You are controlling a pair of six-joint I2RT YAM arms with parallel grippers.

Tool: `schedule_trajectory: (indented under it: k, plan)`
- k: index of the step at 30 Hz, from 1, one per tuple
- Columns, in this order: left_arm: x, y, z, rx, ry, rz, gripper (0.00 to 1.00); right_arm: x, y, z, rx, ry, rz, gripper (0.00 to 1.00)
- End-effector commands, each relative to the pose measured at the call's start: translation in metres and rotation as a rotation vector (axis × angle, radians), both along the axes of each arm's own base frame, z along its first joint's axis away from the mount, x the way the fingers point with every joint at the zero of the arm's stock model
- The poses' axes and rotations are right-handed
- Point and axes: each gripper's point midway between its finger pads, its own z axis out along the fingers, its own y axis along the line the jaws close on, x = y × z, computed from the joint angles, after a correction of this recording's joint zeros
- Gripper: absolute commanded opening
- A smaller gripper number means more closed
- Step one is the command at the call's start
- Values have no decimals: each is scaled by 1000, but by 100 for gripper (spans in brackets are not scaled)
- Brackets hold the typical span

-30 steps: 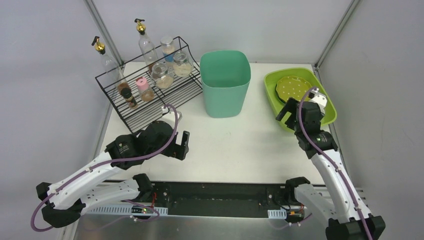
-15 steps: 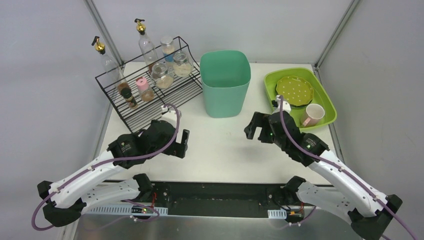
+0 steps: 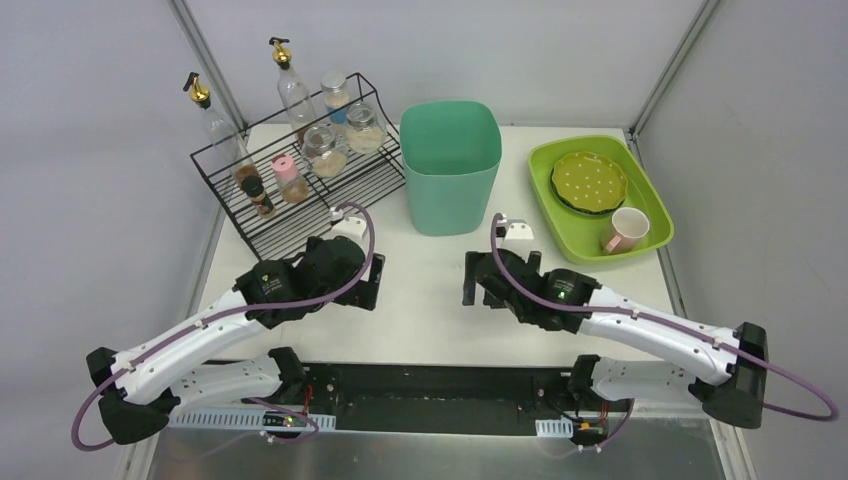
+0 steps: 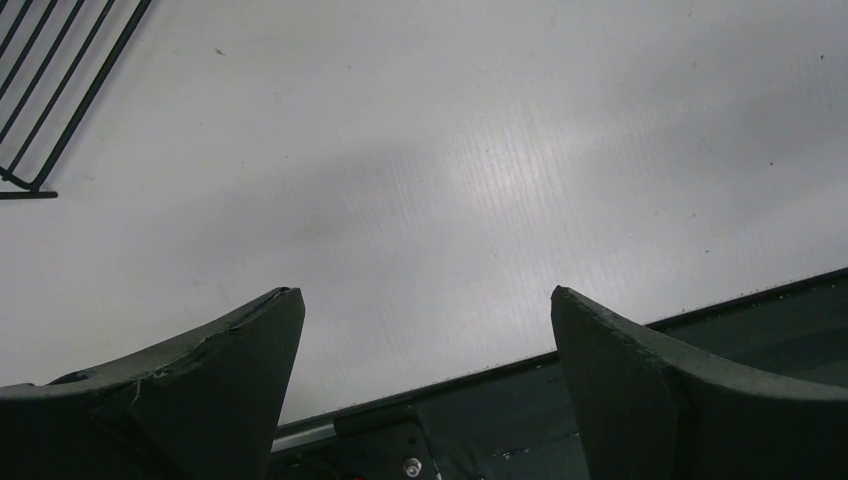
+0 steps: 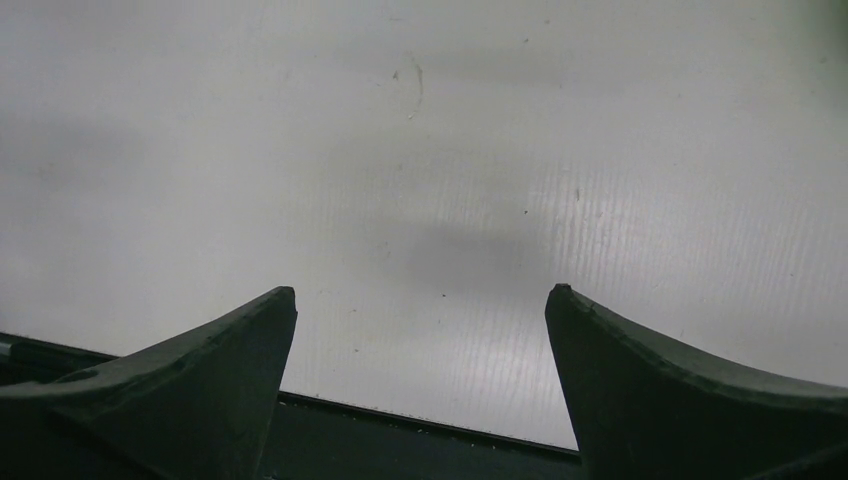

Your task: Clear the kitchen counter

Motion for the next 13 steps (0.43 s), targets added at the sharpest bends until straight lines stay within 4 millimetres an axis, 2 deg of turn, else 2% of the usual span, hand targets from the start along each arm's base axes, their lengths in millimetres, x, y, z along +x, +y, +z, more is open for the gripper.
schedule_trajectory:
  k: [1,11,13]
  plan:
    - [5,-1,17,-60,-38,56,99,14,-10,18,-30,-98,-125,99]
    - [7,6,26,-103,-80,113,99,5,0,21,45,-83,-53,99]
    - [8,8,28,-110,-88,128,99,10,-9,25,21,-115,-93,99]
